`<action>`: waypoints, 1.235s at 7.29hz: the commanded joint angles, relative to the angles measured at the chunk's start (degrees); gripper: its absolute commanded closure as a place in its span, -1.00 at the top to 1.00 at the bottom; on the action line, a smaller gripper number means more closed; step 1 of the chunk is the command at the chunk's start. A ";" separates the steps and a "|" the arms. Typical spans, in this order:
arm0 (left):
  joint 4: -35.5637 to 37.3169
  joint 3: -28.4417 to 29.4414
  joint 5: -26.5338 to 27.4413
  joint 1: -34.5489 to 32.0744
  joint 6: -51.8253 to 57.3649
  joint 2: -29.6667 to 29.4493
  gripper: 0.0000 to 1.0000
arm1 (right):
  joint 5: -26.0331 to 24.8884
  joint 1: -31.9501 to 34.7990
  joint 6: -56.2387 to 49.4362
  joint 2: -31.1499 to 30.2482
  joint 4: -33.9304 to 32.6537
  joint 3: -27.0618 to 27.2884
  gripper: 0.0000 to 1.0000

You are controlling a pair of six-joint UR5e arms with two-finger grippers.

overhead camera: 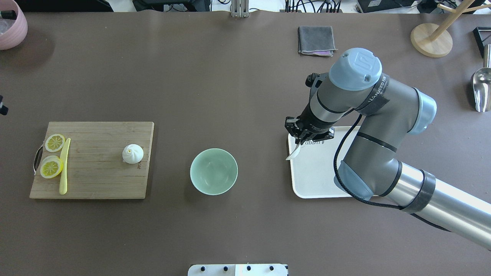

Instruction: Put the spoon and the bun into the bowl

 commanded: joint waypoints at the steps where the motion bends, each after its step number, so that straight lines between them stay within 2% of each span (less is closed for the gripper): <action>1: -1.29 0.36 2.23 9.72 -15.08 -7.03 0.96 | -7.09 -6.18 15.14 4.46 -0.02 0.00 -1.00; 2: -1.29 0.10 3.27 11.68 -18.88 -8.72 0.96 | -12.19 -10.04 20.24 6.31 -0.11 -0.34 -1.00; 4: -1.55 0.09 3.89 15.20 -24.51 -11.09 0.96 | -15.74 -12.71 27.55 9.82 -0.02 -1.22 -1.00; 7: -1.99 0.27 4.34 18.54 -28.05 -13.03 0.96 | -21.71 -15.43 31.96 13.95 0.33 -5.95 -1.00; 8: -2.17 0.10 6.34 19.95 -29.71 -13.21 0.96 | -22.34 -15.62 32.06 14.23 0.33 -6.58 -1.00; 9: -1.99 -0.16 6.71 20.92 -30.77 -13.65 0.96 | -22.52 -15.88 32.07 14.32 0.33 -7.20 -0.34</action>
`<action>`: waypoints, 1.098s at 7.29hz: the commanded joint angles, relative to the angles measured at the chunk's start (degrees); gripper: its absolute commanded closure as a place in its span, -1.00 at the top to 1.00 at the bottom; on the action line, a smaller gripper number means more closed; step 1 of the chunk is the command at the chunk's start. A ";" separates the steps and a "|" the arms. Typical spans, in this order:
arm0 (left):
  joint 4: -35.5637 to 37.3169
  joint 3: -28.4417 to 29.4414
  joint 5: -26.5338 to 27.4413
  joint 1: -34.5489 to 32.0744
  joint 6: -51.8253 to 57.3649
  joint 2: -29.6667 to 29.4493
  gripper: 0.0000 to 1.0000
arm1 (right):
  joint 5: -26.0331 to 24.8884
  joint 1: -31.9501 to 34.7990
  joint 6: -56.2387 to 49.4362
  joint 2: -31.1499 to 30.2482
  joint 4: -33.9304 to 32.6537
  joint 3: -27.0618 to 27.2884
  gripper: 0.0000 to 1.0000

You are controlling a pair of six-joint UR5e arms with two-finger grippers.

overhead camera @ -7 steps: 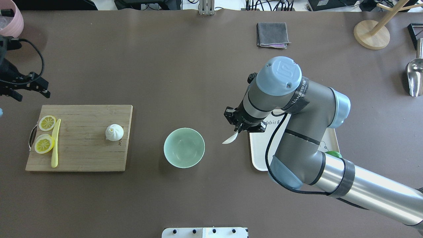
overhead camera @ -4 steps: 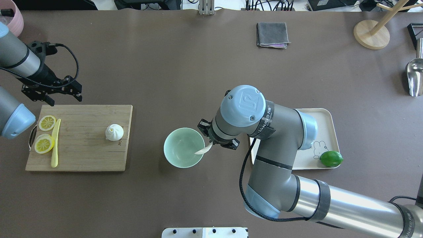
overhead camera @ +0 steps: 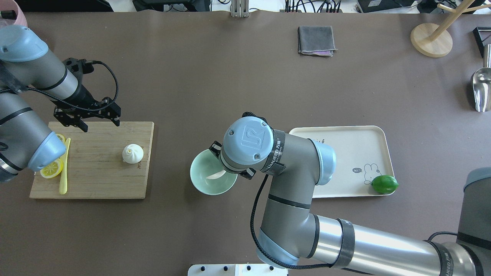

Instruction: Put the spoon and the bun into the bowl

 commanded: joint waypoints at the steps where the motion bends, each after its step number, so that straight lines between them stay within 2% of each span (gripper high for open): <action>1: -0.06 -0.67 1.01 2.25 -4.68 -0.54 0.96 | -0.83 -0.36 0.35 0.36 0.03 -1.22 0.99; 4: -0.06 -2.26 1.10 7.08 -9.45 -0.54 0.96 | -0.04 2.70 -0.18 0.28 -0.40 0.18 1.00; 6: -0.15 -2.26 4.32 10.85 -11.65 -0.71 0.95 | 5.65 6.39 -1.57 -1.39 -0.32 0.89 1.00; 7: -0.06 -2.17 4.69 11.57 -11.74 -0.80 0.46 | 6.29 7.28 -4.11 -3.13 -0.32 2.28 1.00; 8: 0.03 -2.43 4.79 11.58 -11.83 -1.15 -0.56 | 7.68 8.16 -5.35 -5.85 -0.32 4.91 1.00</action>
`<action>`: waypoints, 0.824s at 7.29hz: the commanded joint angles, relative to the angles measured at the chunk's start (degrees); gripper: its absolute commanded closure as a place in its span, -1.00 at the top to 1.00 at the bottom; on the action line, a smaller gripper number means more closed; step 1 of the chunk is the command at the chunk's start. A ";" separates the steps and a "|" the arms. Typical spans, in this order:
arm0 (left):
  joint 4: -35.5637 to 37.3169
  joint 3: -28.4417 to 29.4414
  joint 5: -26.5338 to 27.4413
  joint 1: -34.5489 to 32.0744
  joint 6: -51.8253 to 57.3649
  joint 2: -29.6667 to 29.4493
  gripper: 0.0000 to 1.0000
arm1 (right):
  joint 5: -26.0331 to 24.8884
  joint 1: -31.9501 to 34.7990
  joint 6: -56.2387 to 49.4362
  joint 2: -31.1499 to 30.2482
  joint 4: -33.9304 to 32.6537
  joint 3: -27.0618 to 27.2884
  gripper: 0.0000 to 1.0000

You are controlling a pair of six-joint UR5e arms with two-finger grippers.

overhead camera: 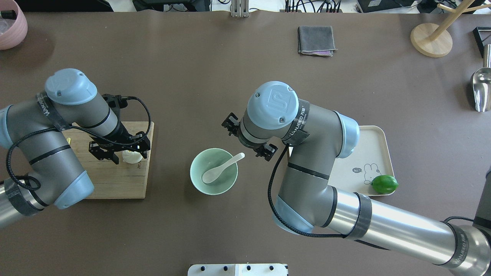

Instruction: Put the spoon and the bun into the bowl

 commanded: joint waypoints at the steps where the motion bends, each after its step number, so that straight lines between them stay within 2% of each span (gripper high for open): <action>1: 0.26 -0.08 0.43 0.55 -0.26 -0.74 -1.00 | 2.22 1.56 -3.29 -3.83 0.01 3.29 1.00; 2: 0.26 -0.08 0.26 0.55 -0.26 -1.09 -1.00 | 2.75 2.44 -3.91 -4.62 -0.08 3.90 1.00; 3: 0.61 -0.17 0.08 0.55 -1.13 -3.10 -1.00 | 4.15 3.05 -4.61 -8.28 0.01 7.21 1.00; 4: 0.53 -0.43 -0.18 0.81 -7.84 -5.90 -1.00 | 4.33 3.15 -8.36 -11.02 -0.08 9.94 1.00; 6: 0.26 -3.06 0.08 5.62 -18.23 -9.51 -1.00 | 5.90 4.98 -9.27 -12.96 -0.08 10.67 1.00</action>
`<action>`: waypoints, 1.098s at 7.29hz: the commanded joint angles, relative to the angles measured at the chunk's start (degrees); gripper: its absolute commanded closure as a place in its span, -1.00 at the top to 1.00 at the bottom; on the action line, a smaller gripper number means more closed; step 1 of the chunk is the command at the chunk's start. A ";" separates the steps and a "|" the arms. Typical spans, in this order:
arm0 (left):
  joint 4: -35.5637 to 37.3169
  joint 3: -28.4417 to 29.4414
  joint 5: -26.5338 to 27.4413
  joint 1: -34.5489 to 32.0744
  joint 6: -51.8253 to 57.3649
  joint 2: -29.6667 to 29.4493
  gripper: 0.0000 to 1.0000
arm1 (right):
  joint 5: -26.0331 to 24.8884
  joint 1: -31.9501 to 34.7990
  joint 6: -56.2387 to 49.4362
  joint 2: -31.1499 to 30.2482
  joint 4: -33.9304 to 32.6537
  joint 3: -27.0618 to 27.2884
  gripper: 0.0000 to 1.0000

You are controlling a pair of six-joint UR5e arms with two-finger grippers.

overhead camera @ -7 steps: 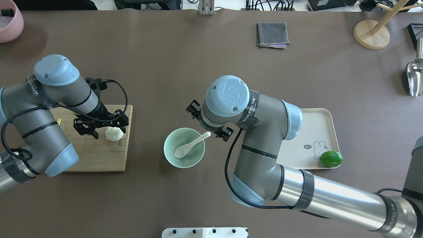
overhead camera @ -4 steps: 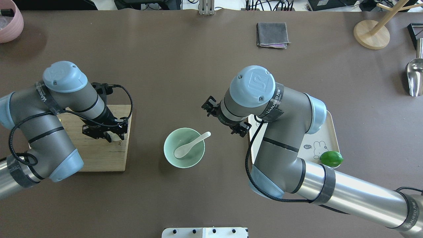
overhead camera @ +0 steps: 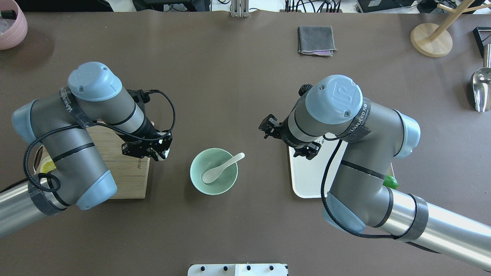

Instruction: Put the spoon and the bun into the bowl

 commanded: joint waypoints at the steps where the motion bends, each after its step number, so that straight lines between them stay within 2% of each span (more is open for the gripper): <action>1: -0.08 -1.26 0.52 4.94 -9.83 -5.08 -1.00 | 2.47 2.39 -3.33 -4.07 -0.01 2.81 1.00; 3: 0.01 -1.17 0.78 8.02 -14.68 -8.09 -1.00 | 3.01 2.75 -4.68 -5.06 -0.10 3.01 1.00; 4: -0.08 -0.91 0.78 8.39 -15.30 -8.70 0.35 | 3.01 2.92 -4.94 -5.06 -0.10 3.01 1.00; 5: -0.17 -1.17 0.78 8.13 -15.22 -8.28 0.96 | 3.01 2.93 -5.46 -5.15 -0.10 2.92 1.00; 7: -0.17 -1.26 0.61 5.07 -13.31 -6.01 0.97 | 5.36 4.93 -7.65 -6.46 -0.10 3.01 1.00; 8: -0.17 -1.52 0.00 2.27 -5.63 -3.29 0.97 | 6.86 6.60 -11.32 -7.34 -0.18 2.92 1.00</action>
